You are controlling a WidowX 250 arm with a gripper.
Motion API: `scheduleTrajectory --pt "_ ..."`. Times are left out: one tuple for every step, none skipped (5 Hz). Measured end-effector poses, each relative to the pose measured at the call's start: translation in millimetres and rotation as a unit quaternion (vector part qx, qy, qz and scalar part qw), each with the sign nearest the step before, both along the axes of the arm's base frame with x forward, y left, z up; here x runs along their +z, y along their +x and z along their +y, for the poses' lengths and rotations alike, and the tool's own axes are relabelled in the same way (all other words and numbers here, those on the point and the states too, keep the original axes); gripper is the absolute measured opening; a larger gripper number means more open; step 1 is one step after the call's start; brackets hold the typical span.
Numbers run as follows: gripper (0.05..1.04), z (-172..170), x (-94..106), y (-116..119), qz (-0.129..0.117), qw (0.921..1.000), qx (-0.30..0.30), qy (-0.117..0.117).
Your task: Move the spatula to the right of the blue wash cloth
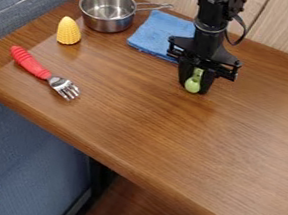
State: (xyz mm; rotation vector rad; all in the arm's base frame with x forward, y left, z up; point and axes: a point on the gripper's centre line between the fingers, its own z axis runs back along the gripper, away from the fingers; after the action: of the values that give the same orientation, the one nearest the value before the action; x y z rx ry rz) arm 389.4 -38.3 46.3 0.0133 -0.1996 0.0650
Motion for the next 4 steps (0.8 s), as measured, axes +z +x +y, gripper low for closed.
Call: scheduleTrajectory --pt "0.806 2.5 0.1 -1.6 0.006 0.9999 0.006 0.007" --pt "1.005 3.8 -0.2 -3.4 0.011 0.9998 0.008 0.011" --pt "1.004 6.0 5.7 -4.8 0.01 0.9998 0.01 0.017" --pt "0.999 9.0 39.1 -4.5 -0.02 0.9996 0.009 0.016"
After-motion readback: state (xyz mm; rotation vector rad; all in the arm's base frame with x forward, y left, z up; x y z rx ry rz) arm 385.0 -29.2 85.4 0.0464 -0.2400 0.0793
